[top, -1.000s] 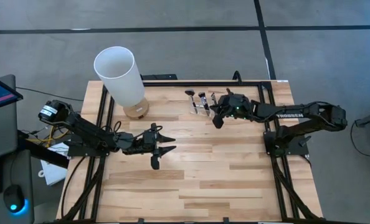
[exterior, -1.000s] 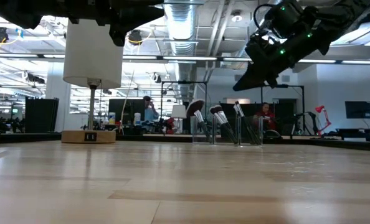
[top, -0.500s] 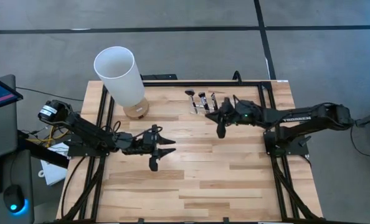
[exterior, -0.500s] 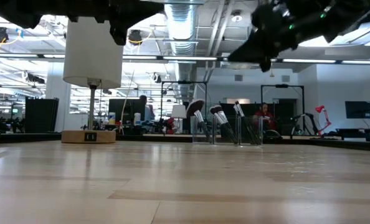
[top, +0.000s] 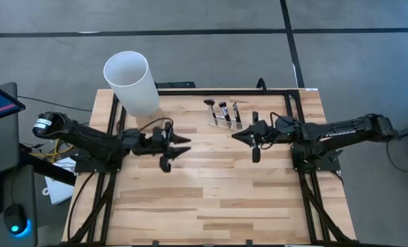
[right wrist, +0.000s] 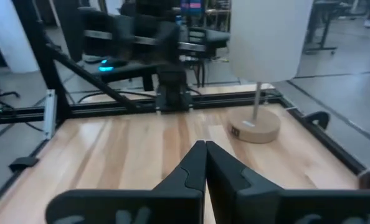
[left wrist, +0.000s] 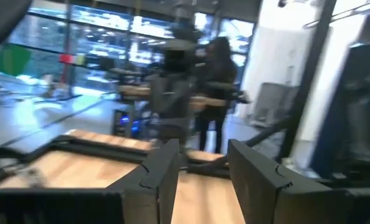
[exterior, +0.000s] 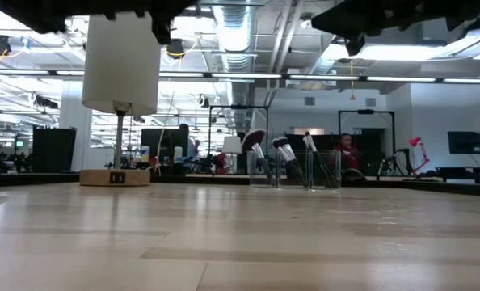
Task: Put items in baskets/containers
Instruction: Return to Home Position
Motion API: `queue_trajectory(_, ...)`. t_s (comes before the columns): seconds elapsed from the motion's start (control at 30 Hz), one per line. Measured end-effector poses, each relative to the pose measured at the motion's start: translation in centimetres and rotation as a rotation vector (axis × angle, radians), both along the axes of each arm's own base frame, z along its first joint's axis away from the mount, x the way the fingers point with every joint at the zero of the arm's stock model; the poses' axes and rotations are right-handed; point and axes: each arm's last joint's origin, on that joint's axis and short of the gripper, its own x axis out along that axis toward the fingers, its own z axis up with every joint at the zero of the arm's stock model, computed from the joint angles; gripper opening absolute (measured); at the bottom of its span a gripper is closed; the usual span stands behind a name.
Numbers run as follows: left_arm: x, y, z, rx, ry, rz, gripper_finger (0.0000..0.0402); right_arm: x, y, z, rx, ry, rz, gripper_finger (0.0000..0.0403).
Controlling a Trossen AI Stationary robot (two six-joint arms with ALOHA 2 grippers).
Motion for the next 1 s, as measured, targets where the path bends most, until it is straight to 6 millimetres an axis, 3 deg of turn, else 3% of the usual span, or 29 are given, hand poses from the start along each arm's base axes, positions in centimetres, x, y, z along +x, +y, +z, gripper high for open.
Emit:
queue_trajectory(0.17,0.6,1.9,-0.5,0.06,0.015,0.069,0.0135,0.7,0.3,-0.9,-0.06,0.049,0.026,0.0)
queue_trajectory(0.53,0.6,2.9,-0.2,0.093,-0.006,-0.05,0.0135,1.3,-0.3,-1.0,-0.065,0.025,-0.002,0.0)
queue_trajectory(0.83,-3.6,2.5,-1.4,0.088,-0.046,-0.085,0.0128,-1.2,-0.1,-0.4,-0.034,0.046,0.003,0.0)
queue_trajectory(1.0,-6.0,2.3,-2.4,0.081,-0.076,-0.077,0.01,-3.2,-0.2,-2.1,-0.01,0.031,-0.006,0.0)
